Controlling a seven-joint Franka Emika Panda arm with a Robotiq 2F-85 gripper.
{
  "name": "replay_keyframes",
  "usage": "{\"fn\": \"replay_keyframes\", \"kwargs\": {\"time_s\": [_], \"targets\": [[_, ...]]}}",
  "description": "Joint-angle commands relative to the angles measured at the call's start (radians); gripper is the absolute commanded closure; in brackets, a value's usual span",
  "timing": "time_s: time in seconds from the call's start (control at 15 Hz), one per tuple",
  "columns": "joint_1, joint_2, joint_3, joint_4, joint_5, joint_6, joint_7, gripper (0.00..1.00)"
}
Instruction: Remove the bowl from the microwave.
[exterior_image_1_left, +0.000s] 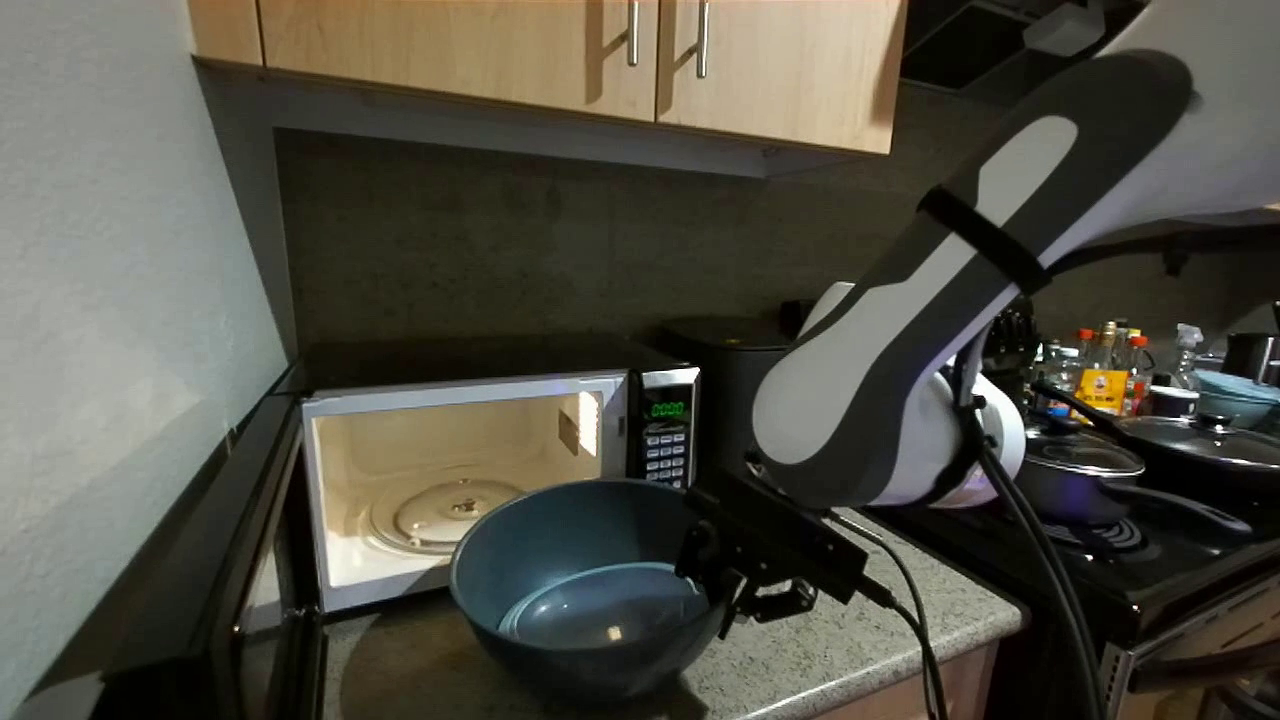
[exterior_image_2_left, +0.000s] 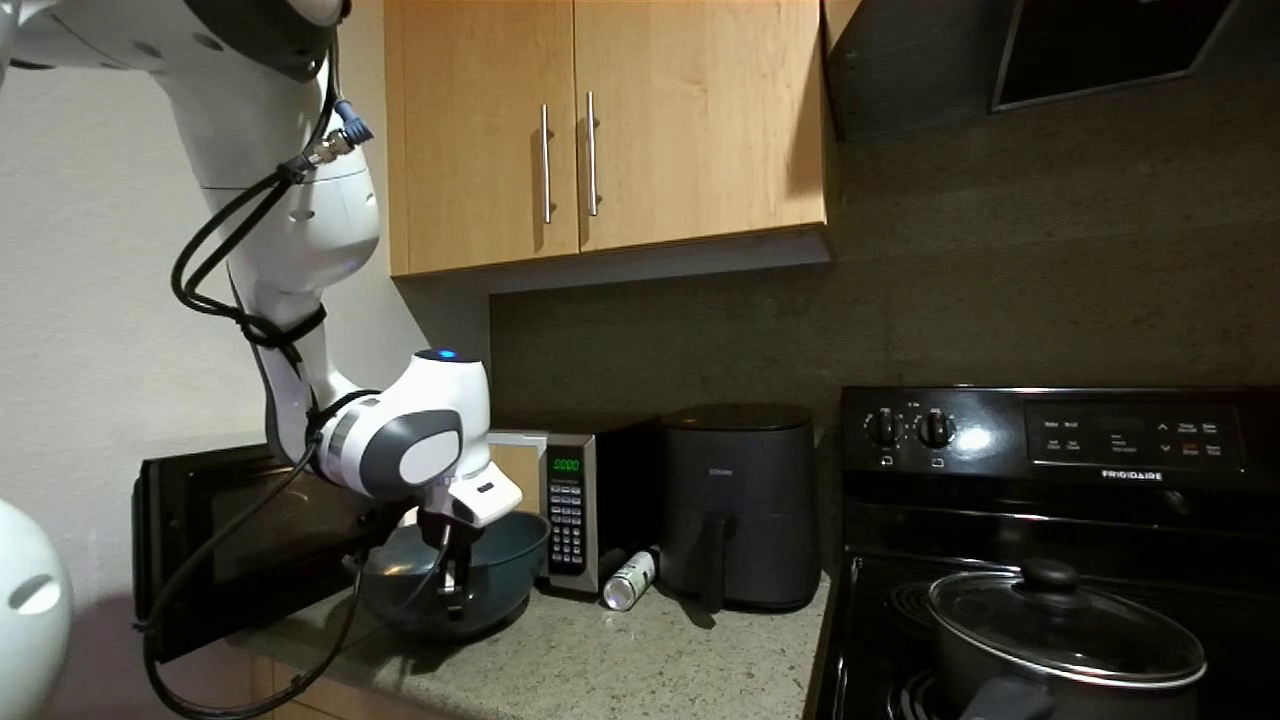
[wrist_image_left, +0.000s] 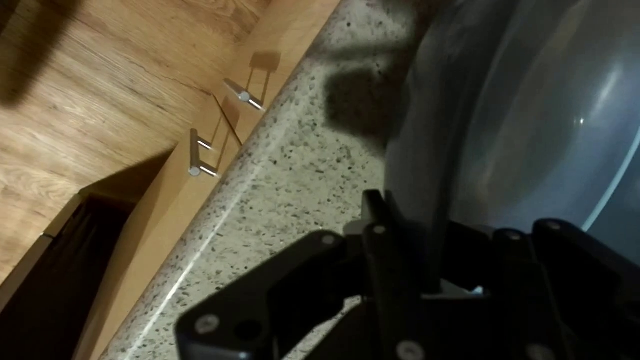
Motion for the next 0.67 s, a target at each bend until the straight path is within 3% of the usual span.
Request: {"fn": "replay_keyframes", "kwargs": {"time_s": [0.0, 0.33, 0.6], "targets": [[-0.080, -0.094, -0.020, -0.123, -0.031, -0.015, 0.087, 0.95], [-0.187, -0.237, -0.036, -0.289, -0.030, -0.007, 0.067, 0.95], [-0.302, -0.307, -0.070, -0.355, -0.050, 0.007, 0.127, 0.95]]}}
